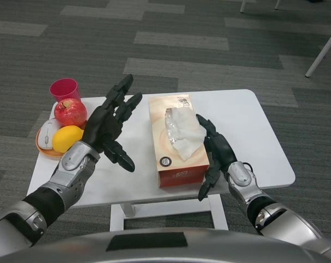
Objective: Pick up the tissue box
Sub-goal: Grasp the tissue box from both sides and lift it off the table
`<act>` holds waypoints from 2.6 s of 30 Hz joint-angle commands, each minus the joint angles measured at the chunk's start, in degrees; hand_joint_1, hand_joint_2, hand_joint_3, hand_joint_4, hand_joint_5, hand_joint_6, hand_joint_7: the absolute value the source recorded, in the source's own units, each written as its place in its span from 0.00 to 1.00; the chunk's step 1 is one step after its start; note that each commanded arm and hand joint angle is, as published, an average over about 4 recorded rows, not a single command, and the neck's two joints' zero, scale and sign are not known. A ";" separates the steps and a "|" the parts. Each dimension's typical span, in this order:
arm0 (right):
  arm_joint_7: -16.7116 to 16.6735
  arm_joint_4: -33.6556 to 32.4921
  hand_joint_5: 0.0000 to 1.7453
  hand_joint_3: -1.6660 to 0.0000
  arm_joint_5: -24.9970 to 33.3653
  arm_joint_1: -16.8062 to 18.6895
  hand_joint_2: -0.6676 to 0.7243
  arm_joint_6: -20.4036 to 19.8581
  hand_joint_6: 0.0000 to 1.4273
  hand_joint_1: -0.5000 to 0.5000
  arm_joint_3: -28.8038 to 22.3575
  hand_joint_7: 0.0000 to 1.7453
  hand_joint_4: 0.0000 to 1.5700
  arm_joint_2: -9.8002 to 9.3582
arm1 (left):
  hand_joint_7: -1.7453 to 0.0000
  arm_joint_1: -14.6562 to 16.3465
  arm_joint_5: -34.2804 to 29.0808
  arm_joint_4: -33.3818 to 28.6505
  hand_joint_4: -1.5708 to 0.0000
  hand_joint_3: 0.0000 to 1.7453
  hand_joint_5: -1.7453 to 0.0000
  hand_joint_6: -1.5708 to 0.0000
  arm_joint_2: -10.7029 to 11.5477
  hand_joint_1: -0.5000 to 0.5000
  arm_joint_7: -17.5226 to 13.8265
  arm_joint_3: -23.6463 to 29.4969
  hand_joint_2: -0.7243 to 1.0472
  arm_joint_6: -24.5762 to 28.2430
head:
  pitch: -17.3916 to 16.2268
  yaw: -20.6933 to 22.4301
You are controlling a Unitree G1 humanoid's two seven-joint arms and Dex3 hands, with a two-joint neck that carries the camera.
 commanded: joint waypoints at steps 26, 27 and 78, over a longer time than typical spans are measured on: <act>-3.34 -2.60 0.00 1.00 0.08 -1.33 1.00 0.22 0.00 0.38 6.35 0.04 0.18 -0.78 | 0.96 -2.37 0.52 6.96 1.00 0.00 0.76 1.00 -1.23 1.00 0.03 -0.36 0.25 -1.68 | 1.66 -0.49; -3.36 -2.58 0.00 1.00 0.08 -1.33 1.00 0.22 0.00 0.38 6.33 0.04 0.18 -0.80 | 0.96 -2.26 0.35 6.92 1.00 0.00 0.76 1.00 -1.23 1.00 0.08 -0.29 0.25 -2.23 | 1.67 -0.49; -6.00 -0.45 0.00 1.00 0.08 -7.17 1.00 0.53 0.00 0.39 12.81 0.04 0.23 -0.40 | 0.96 -7.67 4.56 20.56 1.00 0.00 0.78 1.00 -3.07 1.00 0.19 -11.59 0.25 3.72 | 1.58 -1.99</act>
